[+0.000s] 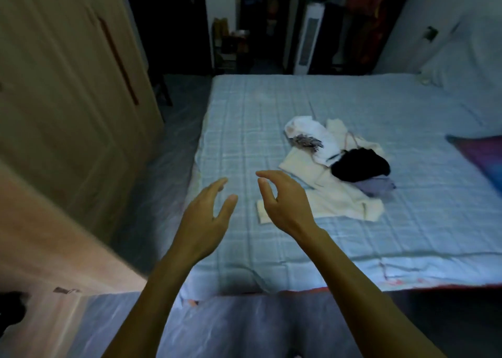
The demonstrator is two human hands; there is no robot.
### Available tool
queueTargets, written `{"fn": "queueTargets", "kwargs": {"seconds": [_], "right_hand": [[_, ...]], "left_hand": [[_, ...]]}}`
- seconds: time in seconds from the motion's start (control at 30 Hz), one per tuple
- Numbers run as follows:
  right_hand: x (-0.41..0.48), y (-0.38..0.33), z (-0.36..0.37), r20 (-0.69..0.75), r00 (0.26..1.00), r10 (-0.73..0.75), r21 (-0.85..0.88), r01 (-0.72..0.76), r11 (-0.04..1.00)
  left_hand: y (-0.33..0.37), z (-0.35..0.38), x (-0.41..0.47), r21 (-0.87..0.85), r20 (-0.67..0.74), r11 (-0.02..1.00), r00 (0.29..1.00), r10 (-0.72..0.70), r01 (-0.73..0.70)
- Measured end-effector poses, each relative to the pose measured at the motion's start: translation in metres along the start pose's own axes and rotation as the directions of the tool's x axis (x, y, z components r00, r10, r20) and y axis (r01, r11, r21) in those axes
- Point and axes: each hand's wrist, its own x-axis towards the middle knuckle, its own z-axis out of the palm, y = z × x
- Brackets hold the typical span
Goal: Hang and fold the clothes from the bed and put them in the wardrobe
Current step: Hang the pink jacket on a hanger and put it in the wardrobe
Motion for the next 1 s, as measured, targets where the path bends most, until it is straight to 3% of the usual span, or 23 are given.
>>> {"fn": "queueTargets", "kwargs": {"seconds": [0.4,0.63,1.0], "right_hand": [[0.002,0.222,-0.148,-0.103,0.947,0.304,-0.012,-0.307,0.952],[0.026,0.285,-0.159,-0.129,0.902,0.411,0.019,-0.412,0.911],[0.096,0.35,-0.165,-0.153,0.83,0.536,-0.088,-0.552,0.829]], "left_hand": [[0.112,0.228,0.088,0.008,0.286,0.998,0.956,0.059,-0.064],[0.118,0.289,0.145,0.018,0.395,0.997,0.916,0.068,-0.081],[0.104,0.363,0.257,-0.071,0.527,0.993,0.841,0.121,-0.099]]}}
